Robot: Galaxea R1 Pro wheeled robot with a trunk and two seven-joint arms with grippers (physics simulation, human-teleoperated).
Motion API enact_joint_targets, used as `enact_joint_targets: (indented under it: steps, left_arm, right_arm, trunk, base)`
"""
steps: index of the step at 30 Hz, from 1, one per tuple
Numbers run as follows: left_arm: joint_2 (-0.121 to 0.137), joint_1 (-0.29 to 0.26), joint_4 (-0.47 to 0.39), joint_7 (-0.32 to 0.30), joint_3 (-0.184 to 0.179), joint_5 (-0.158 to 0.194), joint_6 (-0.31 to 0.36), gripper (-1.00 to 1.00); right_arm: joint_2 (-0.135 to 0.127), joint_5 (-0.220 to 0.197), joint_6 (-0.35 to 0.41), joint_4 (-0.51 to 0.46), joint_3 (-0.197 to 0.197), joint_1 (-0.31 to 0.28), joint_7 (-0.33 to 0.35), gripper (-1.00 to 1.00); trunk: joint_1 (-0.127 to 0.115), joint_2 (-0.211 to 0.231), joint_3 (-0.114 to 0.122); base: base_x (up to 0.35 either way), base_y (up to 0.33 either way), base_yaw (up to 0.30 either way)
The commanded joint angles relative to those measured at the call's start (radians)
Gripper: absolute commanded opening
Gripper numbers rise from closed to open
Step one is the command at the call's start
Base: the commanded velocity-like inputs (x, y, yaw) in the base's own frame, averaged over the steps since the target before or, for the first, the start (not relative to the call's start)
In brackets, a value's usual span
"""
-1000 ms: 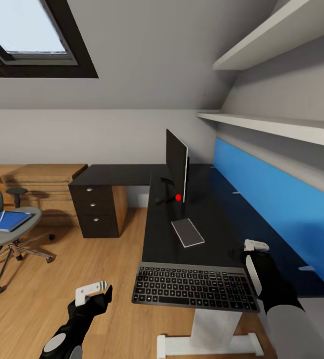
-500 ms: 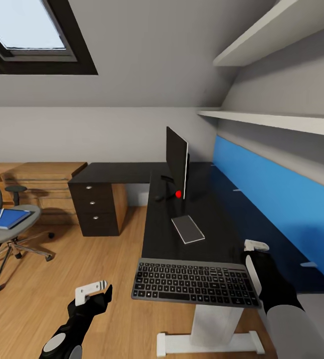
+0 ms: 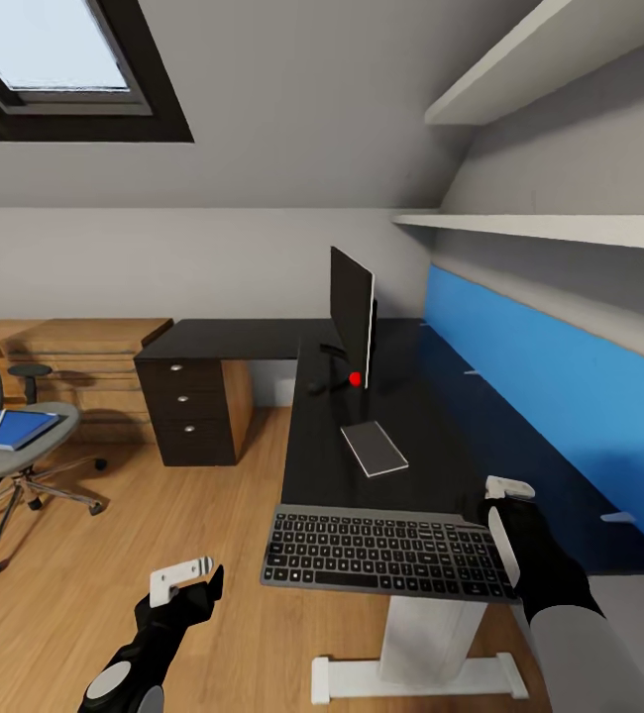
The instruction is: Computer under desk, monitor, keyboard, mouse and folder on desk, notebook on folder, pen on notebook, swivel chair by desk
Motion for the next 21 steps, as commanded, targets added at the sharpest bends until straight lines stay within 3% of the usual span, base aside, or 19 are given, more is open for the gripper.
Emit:
enact_joint_targets:
  steps: [1, 21]
  left_arm:
    - [0.0, 0.0, -0.002, 0.009, -0.001, 0.011, 0.003, 1.0]
    - [0.003, 0.0, 0.006, 0.008, 0.0, 0.009, 0.005, 1.0]
  right_arm:
    - [0.0, 0.002, 0.005, -0.001, 0.0, -0.001, -0.001, 1.0]
    - [0.0, 0.015, 0.007, -0.001, 0.0, -0.001, -0.001, 1.0]
  trunk:
    - [0.0, 0.0, -0.001]
    - [0.0, 0.0, -0.001]
  base:
    - [0.0, 0.0, 0.0]
    - [-0.011, 0.0, 0.0]
